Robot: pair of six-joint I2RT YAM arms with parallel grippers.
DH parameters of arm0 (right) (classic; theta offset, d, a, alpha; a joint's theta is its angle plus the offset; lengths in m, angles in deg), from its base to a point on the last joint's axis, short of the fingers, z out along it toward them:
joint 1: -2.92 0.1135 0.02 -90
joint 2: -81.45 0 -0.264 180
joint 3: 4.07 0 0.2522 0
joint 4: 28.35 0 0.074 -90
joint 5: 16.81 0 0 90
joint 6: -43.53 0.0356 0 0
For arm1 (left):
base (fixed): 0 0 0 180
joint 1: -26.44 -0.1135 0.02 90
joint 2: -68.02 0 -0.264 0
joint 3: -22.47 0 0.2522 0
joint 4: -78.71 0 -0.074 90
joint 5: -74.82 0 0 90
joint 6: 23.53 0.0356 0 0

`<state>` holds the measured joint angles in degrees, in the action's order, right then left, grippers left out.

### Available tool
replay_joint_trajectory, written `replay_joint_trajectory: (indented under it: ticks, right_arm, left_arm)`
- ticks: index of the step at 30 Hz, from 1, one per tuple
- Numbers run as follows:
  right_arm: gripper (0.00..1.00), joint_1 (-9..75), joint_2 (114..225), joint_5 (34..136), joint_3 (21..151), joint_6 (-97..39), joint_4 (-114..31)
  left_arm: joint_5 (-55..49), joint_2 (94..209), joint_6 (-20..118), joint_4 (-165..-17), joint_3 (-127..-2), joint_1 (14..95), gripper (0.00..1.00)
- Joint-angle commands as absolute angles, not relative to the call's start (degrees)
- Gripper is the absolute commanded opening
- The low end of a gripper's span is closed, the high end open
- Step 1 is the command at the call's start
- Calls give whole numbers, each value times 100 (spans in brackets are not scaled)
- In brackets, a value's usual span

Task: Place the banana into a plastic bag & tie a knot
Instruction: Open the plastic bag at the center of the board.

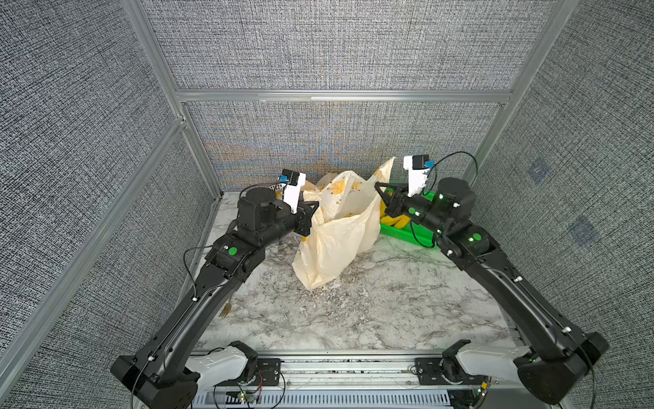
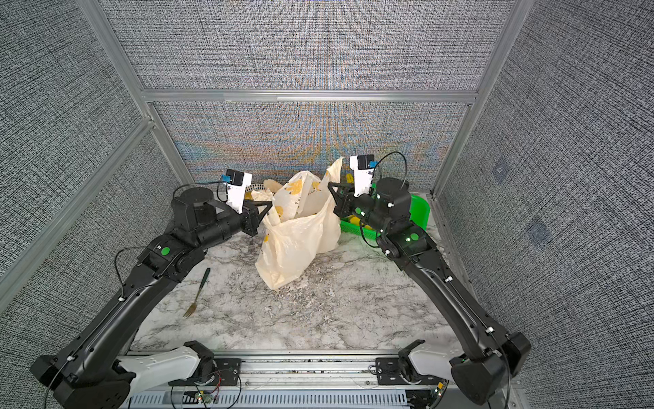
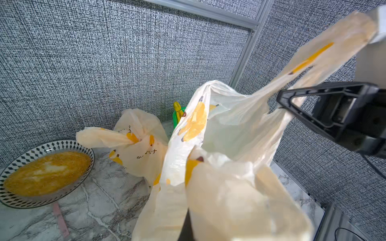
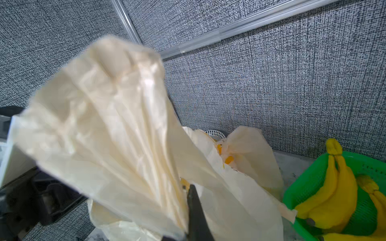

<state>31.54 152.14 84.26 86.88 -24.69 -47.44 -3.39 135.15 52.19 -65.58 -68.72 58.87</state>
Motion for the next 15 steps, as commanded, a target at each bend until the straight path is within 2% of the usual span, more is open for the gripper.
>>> replay_joint_trajectory:
  ticks: [1,3,7,10,11,12,13,14,15]
  right_arm:
    - [0,3249,15050,8120,8018,-2180,-5222]
    - [0,3377,14896,8067,7260,-1957,-5157]
    - [0,3471,15005,8086,5842,-1593,-4461]
    - [0,3416,15361,8171,6068,-1776,-4821]
    - [16,3408,15317,8168,6235,-1863,-4902]
    - [29,3381,15227,8134,6384,-1930,-4971]
    - [35,3311,15114,8080,6568,-2006,-5039]
    - [50,3179,14999,8109,6764,-2104,-5109]
    - [59,3017,14944,8194,6952,-2167,-5214]
  left_arm:
    - [324,13652,4838,-6759,-6477,5887,0]
    - [831,13792,4581,-6809,-6054,5904,0]
    - [380,13824,4460,-6985,-5238,5949,0]
    - [229,13775,4500,-7065,-5110,5949,0]
    - [248,13755,4523,-7053,-5179,5949,0]
    - [261,13733,4570,-6995,-5276,5953,0]
    - [245,13717,4629,-6889,-5404,5950,0]
    - [168,13703,4725,-6713,-5568,5949,0]
    - [79,13683,4801,-6539,-5699,5953,0]
